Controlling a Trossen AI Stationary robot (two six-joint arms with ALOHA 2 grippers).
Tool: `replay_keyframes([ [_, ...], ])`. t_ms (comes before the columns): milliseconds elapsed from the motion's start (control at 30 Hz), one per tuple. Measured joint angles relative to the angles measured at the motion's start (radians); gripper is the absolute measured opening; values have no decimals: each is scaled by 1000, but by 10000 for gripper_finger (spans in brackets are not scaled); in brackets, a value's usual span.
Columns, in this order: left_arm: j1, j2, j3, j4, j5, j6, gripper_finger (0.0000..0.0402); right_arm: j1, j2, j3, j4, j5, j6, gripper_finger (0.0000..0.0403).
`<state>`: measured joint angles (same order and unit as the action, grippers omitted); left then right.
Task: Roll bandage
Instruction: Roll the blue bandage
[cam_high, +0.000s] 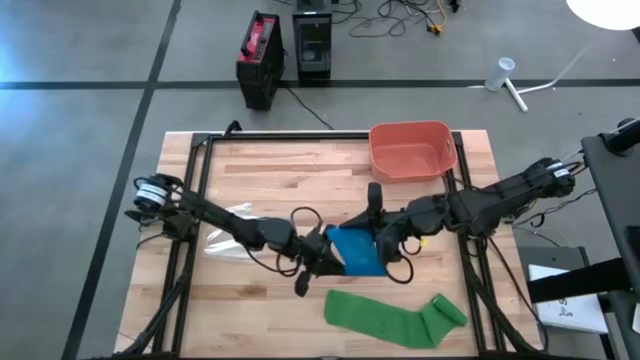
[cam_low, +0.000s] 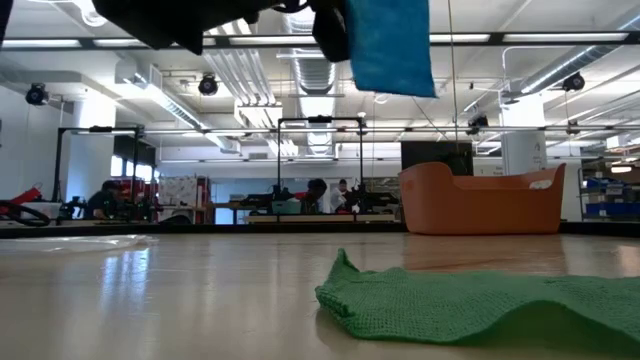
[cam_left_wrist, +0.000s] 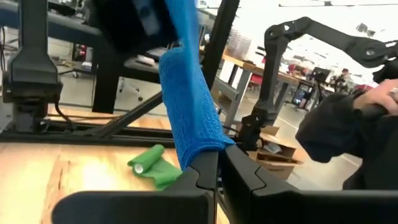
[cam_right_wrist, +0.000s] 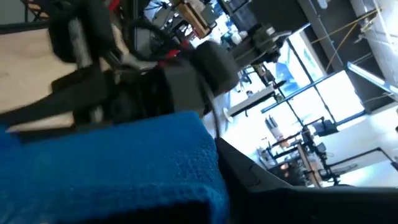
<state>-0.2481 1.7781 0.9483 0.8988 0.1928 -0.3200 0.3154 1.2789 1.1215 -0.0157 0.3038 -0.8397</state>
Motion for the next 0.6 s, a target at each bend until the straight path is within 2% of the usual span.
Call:
replay_keyframes([
  [267, 42, 39, 7, -7, -56, -74, 0, 38, 0, 82, -32, -22, 1, 0],
  [333, 45, 41, 7, -7, -61, -80, 0, 38, 0, 88, -33, -19, 0, 0],
  [500, 46, 41, 7, -14, -146, -90, 0, 38, 0, 90, -34, -16, -11, 0],
  [600, 48, 41, 7, -17, -151, -91, 0, 38, 0, 90, -31, -16, -25, 0],
])
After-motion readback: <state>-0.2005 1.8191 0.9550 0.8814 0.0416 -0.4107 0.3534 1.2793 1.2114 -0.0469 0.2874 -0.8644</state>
